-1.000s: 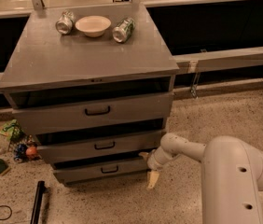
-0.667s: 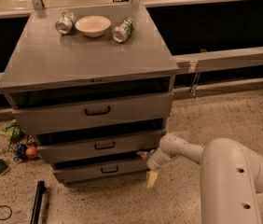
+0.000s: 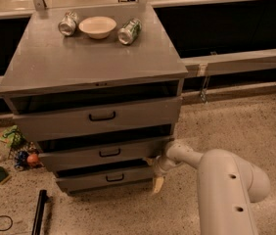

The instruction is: Open bottom drawer

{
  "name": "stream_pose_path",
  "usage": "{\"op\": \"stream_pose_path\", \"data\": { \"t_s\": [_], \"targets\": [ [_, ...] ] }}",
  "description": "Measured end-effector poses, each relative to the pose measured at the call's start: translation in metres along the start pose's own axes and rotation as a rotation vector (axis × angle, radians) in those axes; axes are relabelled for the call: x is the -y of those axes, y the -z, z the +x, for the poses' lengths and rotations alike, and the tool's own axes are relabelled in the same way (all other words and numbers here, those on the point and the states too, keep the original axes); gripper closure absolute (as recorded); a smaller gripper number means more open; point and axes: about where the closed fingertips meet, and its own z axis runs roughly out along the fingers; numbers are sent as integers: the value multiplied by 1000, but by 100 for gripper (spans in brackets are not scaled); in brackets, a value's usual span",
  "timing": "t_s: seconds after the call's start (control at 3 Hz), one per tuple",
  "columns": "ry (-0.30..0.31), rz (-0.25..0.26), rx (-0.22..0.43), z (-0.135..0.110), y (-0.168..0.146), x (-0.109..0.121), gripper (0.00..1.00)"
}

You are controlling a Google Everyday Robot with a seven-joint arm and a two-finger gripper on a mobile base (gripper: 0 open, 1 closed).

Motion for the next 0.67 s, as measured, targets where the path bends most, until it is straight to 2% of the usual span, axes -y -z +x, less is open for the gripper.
{"op": "stream_pose_path", "data": {
  "t_s": [0.33,0.67],
  "targets": [
    [-9,10,-6,13,-10,10,0],
    [-23,3,6,21,-21,15,17]
  ]
}}
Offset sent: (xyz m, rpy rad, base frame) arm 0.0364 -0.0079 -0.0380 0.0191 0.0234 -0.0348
